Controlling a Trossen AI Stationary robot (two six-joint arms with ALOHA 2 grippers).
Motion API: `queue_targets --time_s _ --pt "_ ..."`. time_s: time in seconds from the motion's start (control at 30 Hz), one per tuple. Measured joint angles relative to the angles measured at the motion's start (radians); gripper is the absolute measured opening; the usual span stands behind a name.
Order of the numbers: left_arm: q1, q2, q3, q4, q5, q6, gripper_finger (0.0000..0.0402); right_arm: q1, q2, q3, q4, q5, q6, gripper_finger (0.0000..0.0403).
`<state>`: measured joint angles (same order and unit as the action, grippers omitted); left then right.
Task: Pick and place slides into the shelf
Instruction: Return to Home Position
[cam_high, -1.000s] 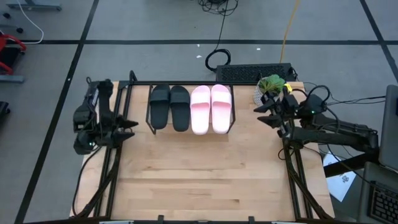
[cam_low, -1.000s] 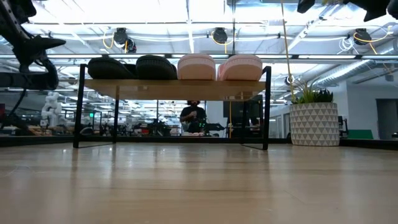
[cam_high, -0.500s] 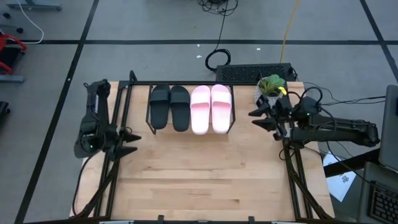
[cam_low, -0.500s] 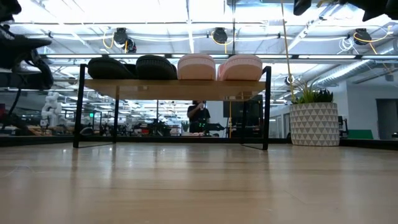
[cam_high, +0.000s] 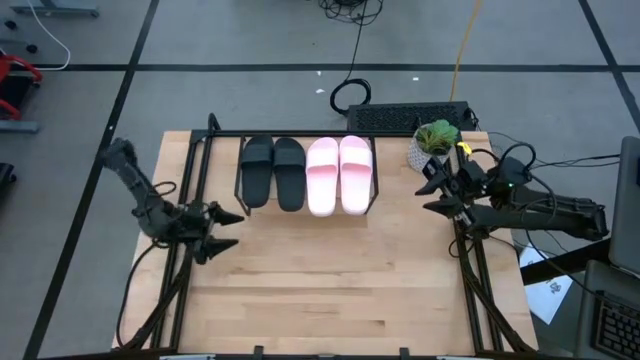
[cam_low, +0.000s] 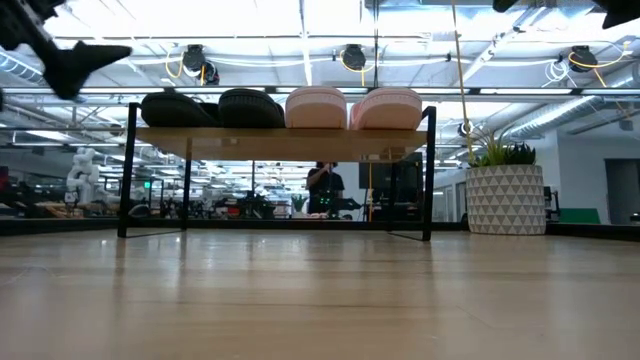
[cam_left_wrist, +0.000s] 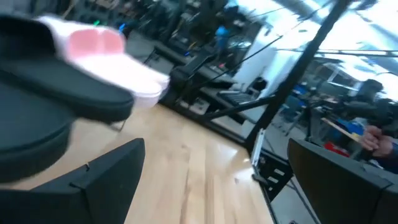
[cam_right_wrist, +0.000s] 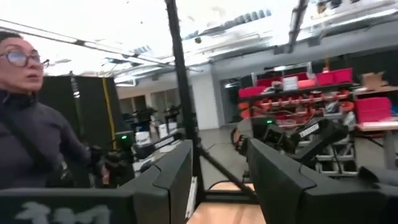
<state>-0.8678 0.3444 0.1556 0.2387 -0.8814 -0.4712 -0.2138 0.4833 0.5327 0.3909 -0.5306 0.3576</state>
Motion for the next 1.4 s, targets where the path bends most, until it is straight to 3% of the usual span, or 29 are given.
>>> queue_targets --time_s 0.13,0.33,0.53,0.77,0.97,1.07,1.2,1.4 --pt "0.142 0.038 -0.051 0.134 0.162 0.071 0.0395 0.0 -0.007 -0.003 -0.062 -0.025 0.018 0.0144" --pt "0.276 0.038 -0.051 0.067 0.182 0.121 0.0395 -0.001 0.017 -0.092 -0.042 -0.021 -0.009 0.0144" --pt "0.406 -0.015 -0.051 -0.009 0.267 0.125 0.0395 -0.059 0.016 -0.228 0.126 -0.033 0.029 0.0144" --pt "0.514 -0.143 -0.051 -0.107 0.393 0.156 0.0395 -0.142 0.003 -0.4 0.414 -0.149 0.168 0.0144" --pt "0.511 -0.251 -0.051 -0.252 0.412 0.076 0.0395 -0.184 -0.013 -0.479 0.471 -0.202 0.226 0.0144" --pt "0.472 -0.262 -0.051 -0.255 0.417 0.11 0.0395 -0.2 -0.015 -0.487 0.384 -0.202 0.17 0.0144" --pt "0.415 -0.236 -0.051 -0.34 0.351 0.083 0.0395 -0.226 -0.013 -0.487 0.246 -0.198 0.085 0.0144" --pt "0.368 -0.172 -0.055 -0.397 0.216 0.071 0.0395 -0.264 -0.014 -0.489 0.225 -0.142 0.007 0.0144"
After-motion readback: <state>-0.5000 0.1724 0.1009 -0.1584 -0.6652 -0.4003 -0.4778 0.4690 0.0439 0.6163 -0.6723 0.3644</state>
